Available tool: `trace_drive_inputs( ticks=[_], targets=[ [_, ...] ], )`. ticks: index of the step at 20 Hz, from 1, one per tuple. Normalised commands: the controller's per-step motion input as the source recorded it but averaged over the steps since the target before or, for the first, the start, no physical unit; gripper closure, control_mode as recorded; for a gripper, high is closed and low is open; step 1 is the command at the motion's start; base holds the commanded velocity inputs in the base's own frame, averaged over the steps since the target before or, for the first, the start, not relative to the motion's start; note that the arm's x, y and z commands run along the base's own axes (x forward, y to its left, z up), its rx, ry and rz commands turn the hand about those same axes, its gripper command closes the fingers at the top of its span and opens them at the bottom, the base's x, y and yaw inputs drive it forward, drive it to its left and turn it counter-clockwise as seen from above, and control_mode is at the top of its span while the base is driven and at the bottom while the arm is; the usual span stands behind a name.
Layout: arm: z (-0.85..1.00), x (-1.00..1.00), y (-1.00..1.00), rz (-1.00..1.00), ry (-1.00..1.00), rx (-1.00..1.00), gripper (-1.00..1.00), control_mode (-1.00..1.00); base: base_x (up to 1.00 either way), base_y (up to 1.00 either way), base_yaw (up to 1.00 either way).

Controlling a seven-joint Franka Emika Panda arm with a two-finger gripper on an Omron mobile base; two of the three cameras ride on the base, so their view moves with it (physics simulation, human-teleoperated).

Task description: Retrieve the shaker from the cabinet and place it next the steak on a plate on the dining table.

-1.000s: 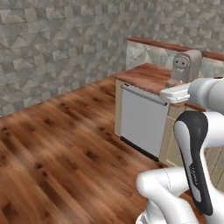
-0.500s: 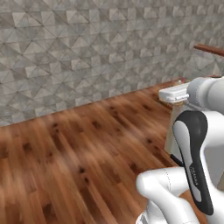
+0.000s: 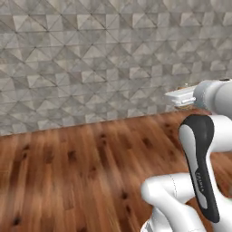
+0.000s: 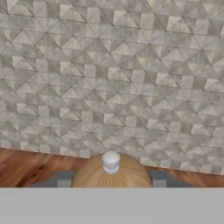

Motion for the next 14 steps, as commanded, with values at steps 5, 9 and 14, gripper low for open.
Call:
trace_drive_inputs(
  ticks=[5, 9, 14],
  targets=[
    [0.0, 0.0, 0.0, 0.0, 0.0, 0.0, 1.0, 1.0, 0.49, 0.01, 0.88],
    [0.0, 0.0, 0.0, 0.0, 0.0, 0.0, 1.0, 1.0, 0.47, 0.0, 0.94],
    [0.0, 0.0, 0.0, 0.0, 0.0, 0.0, 1.0, 1.0, 0.81, 0.0, 0.82]
  ],
)
